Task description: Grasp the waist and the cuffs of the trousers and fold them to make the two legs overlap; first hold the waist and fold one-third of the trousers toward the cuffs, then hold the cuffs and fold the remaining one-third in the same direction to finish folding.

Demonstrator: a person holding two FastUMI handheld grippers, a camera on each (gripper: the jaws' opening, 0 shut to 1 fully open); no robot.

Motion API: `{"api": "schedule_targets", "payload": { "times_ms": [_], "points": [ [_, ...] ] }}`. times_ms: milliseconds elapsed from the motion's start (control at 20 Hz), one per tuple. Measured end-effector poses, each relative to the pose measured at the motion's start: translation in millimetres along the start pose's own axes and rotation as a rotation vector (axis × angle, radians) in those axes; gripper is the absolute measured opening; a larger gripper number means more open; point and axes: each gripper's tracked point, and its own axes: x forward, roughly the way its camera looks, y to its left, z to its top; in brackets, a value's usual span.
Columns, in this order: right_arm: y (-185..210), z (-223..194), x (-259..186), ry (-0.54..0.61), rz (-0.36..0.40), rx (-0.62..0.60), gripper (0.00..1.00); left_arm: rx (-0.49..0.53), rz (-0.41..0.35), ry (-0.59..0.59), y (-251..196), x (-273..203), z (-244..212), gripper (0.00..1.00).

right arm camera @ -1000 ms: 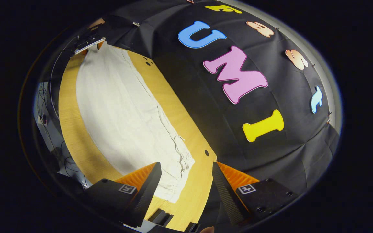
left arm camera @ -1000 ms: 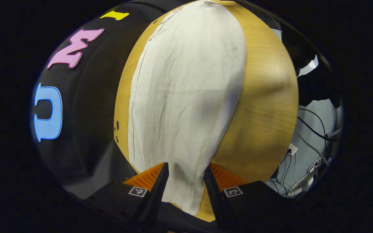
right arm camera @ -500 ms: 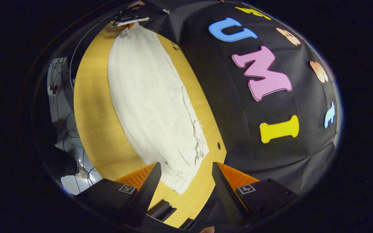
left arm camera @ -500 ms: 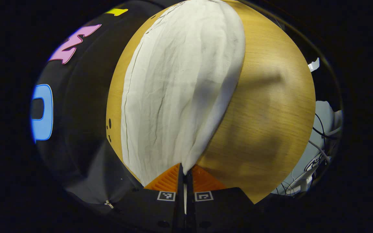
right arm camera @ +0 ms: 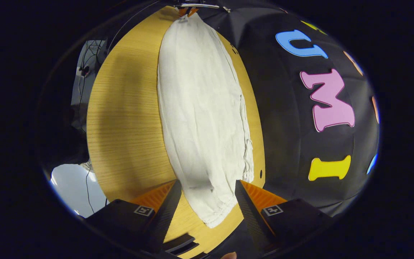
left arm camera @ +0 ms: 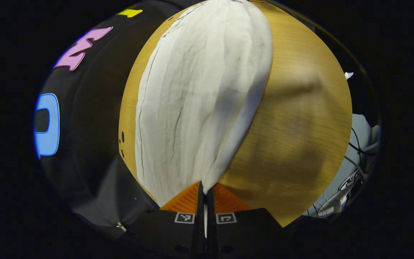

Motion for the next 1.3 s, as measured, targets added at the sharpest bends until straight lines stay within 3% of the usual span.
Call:
{"api": "schedule_targets", "payload": {
  "times_ms": [150, 250, 350, 450, 500, 600, 650, 750, 850, 950, 1300],
  "points": [
    [-9, 1, 17, -0.01, 0.014, -0.044, 0.93, 0.011, 0.005, 0.008, 1, 1, 0, 0.07],
    [-9, 0, 28, -0.002, 0.04, -0.055, 0.87, 0.011, 0.01, 0.012, 2, 0, -1, 0.07],
    [-3, 1, 35, 0.006, 0.072, -0.065, 0.68, 0.002, 0.01, 0.01, 1, 0, -1, 0.07],
    [8, -4, 40, 0.042, 0.12, -0.065, 0.36, 0.006, 0.027, 0.003, 3, 2, -1, 0.07],
    [8, -4, 41, 0.047, 0.121, -0.074, 0.12, 0.006, 0.043, 0.002, 4, 2, -2, 0.07],
    [12, -2, 34, 0.049, 0.149, -0.065, 0.13, 0.005, 0.07, -0.015, 5, 2, -1, 0.07],
    [14, -5, 32, 0.053, 0.165, -0.047, 0.06, 0.003, 0.075, -0.025, 4, 2, -1, 0.06],
    [18, -6, 23, 0.052, 0.198, 0.0, 0.05, -0.026, 0.05, -0.049, 0, 0, 1, 0.05],
    [7, -1, 12, 0.037, 0.17, 0.022, 0.05, -0.091, -0.007, -0.058, -12, -7, -3, 0.05],
    [-1, 5, -3, 0.024, 0.162, 0.06, 0.05, -0.131, -0.018, -0.072, -16, -23, -9, 0.05],
    [-87, 30, -15, -0.014, 0.105, 0.139, 0.05, -0.194, 0.046, -0.14, 41, -75, -6, 0.05]
  ]
}}
